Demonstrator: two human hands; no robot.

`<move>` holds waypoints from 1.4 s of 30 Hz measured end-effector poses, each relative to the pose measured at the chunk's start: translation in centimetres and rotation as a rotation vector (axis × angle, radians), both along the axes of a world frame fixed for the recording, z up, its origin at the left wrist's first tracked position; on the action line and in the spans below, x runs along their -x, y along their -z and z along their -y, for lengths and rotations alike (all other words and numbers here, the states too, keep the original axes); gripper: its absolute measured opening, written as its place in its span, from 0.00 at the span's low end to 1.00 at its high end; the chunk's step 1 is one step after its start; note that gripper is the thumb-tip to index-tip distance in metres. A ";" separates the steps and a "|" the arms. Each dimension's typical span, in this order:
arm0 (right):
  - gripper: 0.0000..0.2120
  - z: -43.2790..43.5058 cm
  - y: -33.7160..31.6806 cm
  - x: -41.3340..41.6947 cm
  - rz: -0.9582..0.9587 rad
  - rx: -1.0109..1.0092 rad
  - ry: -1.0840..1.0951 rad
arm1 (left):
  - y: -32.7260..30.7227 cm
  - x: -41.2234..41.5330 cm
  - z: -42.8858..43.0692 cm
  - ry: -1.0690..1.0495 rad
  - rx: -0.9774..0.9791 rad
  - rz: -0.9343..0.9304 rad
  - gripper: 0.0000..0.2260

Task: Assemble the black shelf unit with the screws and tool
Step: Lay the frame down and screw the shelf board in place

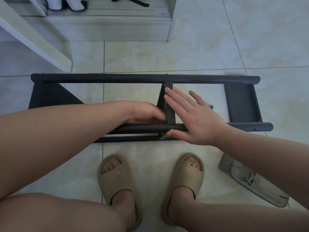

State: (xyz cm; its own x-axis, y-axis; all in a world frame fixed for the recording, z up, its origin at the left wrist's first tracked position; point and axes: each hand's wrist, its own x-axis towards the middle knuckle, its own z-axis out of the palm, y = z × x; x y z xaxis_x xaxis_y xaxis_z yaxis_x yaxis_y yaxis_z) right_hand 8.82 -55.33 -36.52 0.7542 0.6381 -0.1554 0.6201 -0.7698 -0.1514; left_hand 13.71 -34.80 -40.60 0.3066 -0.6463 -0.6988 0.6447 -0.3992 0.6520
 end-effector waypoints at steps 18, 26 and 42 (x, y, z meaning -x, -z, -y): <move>0.45 0.0 0.2 -0.1 0.006 -0.016 0.004 | 0.2 -0.2 0.1 0.016 -0.006 0.026 0.09; 0.45 0.0 0.3 -0.1 0.009 -0.039 0.006 | -0.1 -0.2 0.0 -0.045 0.038 0.037 0.09; 0.45 0.0 0.3 -0.2 -0.003 -0.029 0.008 | 0.5 -0.6 -0.1 -0.038 0.098 -0.035 0.10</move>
